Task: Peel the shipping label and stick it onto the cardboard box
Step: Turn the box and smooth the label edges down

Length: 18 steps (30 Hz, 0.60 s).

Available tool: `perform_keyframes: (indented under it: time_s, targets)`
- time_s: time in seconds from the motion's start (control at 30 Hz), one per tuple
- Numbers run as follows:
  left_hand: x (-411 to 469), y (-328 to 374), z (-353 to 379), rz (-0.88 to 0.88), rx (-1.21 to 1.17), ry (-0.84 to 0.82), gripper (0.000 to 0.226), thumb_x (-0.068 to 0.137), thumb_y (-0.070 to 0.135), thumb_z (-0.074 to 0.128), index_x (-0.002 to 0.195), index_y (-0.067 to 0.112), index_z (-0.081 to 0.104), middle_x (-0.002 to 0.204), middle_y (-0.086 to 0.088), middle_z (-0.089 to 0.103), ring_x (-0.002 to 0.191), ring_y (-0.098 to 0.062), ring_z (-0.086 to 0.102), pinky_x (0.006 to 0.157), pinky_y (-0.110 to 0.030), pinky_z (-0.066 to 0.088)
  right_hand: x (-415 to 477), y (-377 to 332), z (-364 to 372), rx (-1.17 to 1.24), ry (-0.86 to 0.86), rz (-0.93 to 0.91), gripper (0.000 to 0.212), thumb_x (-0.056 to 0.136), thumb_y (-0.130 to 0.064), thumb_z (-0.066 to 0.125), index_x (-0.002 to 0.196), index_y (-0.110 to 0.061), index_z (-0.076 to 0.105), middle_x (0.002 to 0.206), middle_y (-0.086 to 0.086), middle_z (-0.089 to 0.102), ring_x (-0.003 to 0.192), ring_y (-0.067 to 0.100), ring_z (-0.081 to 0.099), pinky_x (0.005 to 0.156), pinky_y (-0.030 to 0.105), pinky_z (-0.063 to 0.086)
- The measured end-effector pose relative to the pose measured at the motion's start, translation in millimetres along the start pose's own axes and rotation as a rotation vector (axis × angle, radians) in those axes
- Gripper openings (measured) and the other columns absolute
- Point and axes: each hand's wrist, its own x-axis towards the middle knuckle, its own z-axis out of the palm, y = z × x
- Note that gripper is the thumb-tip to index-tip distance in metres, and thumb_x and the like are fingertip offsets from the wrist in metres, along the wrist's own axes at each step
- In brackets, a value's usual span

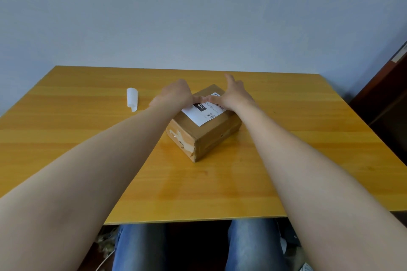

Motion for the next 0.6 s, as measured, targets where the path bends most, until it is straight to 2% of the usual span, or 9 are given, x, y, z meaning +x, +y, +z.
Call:
perform_keyframes:
  time_s: [0.07, 0.1, 0.2, 0.27, 0.33, 0.4, 0.47, 0.53, 0.6]
  targets:
    - [-5.4, 0.2, -0.5, -0.022, 0.09, -0.019, 0.088, 0.064, 0.095, 0.058, 0.092, 0.012, 0.058, 0.091, -0.003, 0.065, 0.089, -0.028, 0.062, 0.078, -0.036, 0.051, 1.5, -1.4, 1.4, -0.041, -0.054, -0.152, 0.087, 0.094, -0.057, 0.069, 0.165, -0.043, 0.021, 0.174, -0.007, 0.018, 0.157, 0.041, 0.021, 0.123, 0.058, 0.028]
    - [-8.3, 0.2, -2.5, -0.022, 0.115, -0.029, 0.083, 0.072, 0.091, 0.057, 0.092, 0.01, 0.058, 0.094, -0.005, 0.065, 0.091, -0.028, 0.062, 0.075, -0.035, 0.05, 1.3, -3.0, 1.3, -0.071, -0.089, -0.197, 0.074, 0.1, -0.052, 0.063, 0.164, -0.042, 0.028, 0.175, -0.009, 0.019, 0.157, 0.039, 0.018, 0.124, 0.055, 0.025]
    - [-15.0, 2.9, -8.7, -0.032, 0.112, -0.127, 0.081, 0.082, 0.079, 0.061, 0.117, 0.006, 0.058, 0.112, -0.009, 0.061, 0.105, -0.034, 0.062, 0.084, -0.041, 0.056, 1.3, -5.8, -1.7, -0.125, -0.152, -0.244, 0.054, 0.106, -0.043, 0.056, 0.158, -0.037, 0.045, 0.168, -0.006, 0.037, 0.152, 0.03, 0.035, 0.121, 0.044, 0.032]
    - [-24.6, 5.3, -11.1, -0.053, -0.001, -0.235, 0.076, 0.082, 0.068, 0.073, 0.124, 0.009, 0.05, 0.119, -0.013, 0.057, 0.101, -0.041, 0.065, 0.077, -0.049, 0.063, 2.7, -6.3, -4.3, -0.117, -0.149, -0.223, 0.054, 0.104, -0.044, 0.059, 0.157, -0.037, 0.048, 0.166, 0.0, 0.04, 0.145, 0.028, 0.046, 0.115, 0.042, 0.042]
    - [-28.0, 5.7, -9.7, -0.031, -0.025, -0.239, 0.083, 0.077, 0.066, 0.079, 0.134, 0.014, 0.048, 0.128, -0.014, 0.052, 0.102, -0.043, 0.064, 0.073, -0.056, 0.064, 0.1, -5.3, -9.0, -0.135, -0.137, -0.193, 0.059, 0.101, -0.048, 0.062, 0.157, -0.037, 0.048, 0.164, 0.004, 0.038, 0.138, 0.029, 0.053, 0.11, 0.041, 0.047]
    - [-23.8, 4.3, -5.6, 0.042, 0.032, -0.133, 0.091, 0.075, 0.068, 0.078, 0.143, 0.016, 0.048, 0.141, -0.013, 0.041, 0.113, -0.038, 0.059, 0.086, -0.049, 0.061, -4.5, -0.6, -15.6, -0.135, -0.115, -0.155, 0.064, 0.099, -0.053, 0.064, 0.157, -0.033, 0.048, 0.161, 0.005, 0.042, 0.133, 0.029, 0.058, 0.106, 0.039, 0.049]
    - [-16.6, 2.7, -1.0, 0.097, -0.009, -0.038, 0.094, 0.074, 0.068, 0.079, 0.146, 0.017, 0.048, 0.147, -0.012, 0.033, 0.118, -0.031, 0.055, 0.093, -0.037, 0.051, -9.5, 7.4, -21.2, -0.113, -0.088, -0.134, 0.067, 0.097, -0.055, 0.066, 0.156, -0.028, 0.049, 0.159, 0.005, 0.047, 0.135, 0.029, 0.057, 0.103, 0.038, 0.049]
    - [-11.6, 0.1, 2.8, 0.145, -0.117, -0.019, 0.093, 0.072, 0.063, 0.084, 0.147, 0.019, 0.049, 0.149, -0.01, 0.032, 0.119, -0.026, 0.052, 0.093, -0.034, 0.045, -12.7, 15.8, -23.3, -0.059, -0.085, -0.081, 0.071, 0.095, -0.059, 0.067, 0.155, -0.025, 0.047, 0.157, 0.005, 0.049, 0.133, 0.031, 0.057, 0.094, 0.041, 0.053]
    - [-5.3, -3.2, 7.7, 0.188, -0.22, -0.038, 0.092, 0.068, 0.057, 0.09, 0.145, 0.024, 0.052, 0.149, -0.007, 0.04, 0.122, -0.024, 0.054, 0.096, -0.034, 0.049, -14.8, 23.1, -23.6, 0.008, -0.118, -0.009, 0.082, 0.09, -0.065, 0.07, 0.155, -0.024, 0.044, 0.154, 0.005, 0.05, 0.126, 0.031, 0.06, 0.085, 0.042, 0.054]
